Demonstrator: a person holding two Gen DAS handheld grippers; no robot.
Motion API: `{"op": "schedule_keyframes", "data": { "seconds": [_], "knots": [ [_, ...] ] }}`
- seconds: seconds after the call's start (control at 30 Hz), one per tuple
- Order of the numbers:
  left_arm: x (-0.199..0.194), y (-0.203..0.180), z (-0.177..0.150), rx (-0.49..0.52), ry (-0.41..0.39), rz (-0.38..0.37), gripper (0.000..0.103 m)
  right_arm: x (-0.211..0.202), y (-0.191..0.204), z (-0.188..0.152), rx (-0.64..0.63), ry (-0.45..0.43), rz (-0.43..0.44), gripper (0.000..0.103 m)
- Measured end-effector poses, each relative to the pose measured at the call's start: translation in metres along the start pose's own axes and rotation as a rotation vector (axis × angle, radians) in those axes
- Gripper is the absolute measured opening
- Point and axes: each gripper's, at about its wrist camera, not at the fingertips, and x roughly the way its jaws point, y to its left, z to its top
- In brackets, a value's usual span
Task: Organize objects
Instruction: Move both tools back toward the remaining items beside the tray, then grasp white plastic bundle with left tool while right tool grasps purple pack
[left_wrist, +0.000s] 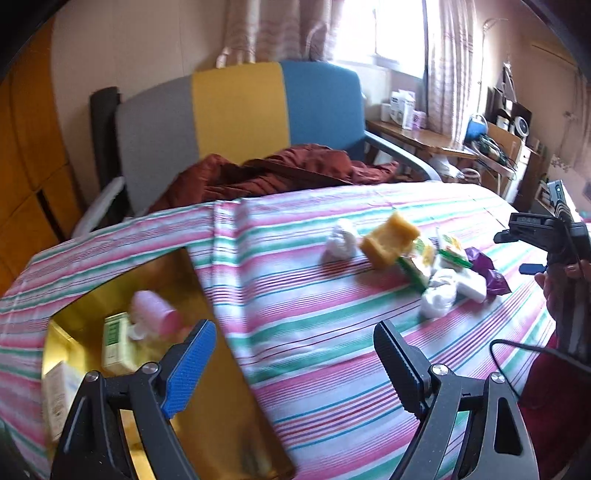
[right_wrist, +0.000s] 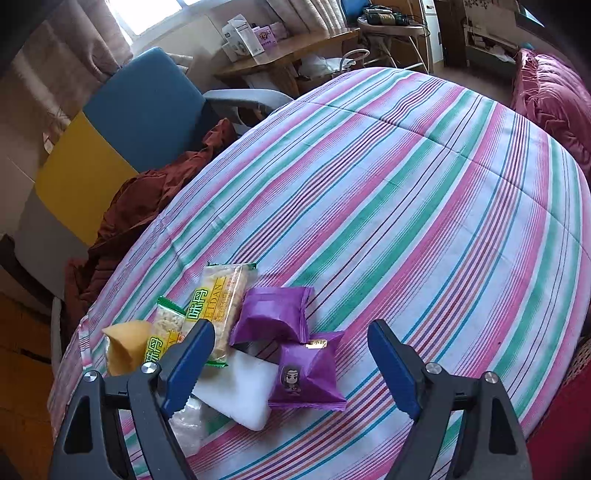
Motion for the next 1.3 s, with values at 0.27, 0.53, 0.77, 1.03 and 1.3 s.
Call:
{"op": "schedule_keyframes", "data": {
  "seconds": [0.27, 0.53, 0.77, 1.03, 1.3],
  "knots": [
    [0.049, -0.046, 0.014, 0.051, 0.084, -0.066, 0.085, 0.008, 0.010, 0.000, -0.059, 0.032, 0.005, 0.086],
    [0.087, -0.095, 0.026, 0.117, 0.120, -0.177, 0.082, 0.010, 0.006, 0.002, -0.047, 0.046, 0.024, 0.086],
    [0.124, -0.143, 0.038, 0.183, 0.126, -0.239, 0.081, 0.012, 0.004, 0.004, -0.035, 0.049, 0.021, 0.086],
    [0.137, -0.139, 0.013, 0.176, 0.182, -0.286, 0.036, 0.013, 0.001, 0.004, -0.022, 0.047, 0.008, 0.086],
    [0.118, -0.111, -0.018, 0.151, 0.156, -0.279, 0.036, 0.013, -0.001, 0.005, -0.020, 0.044, -0.027, 0.086]
  ]
}}
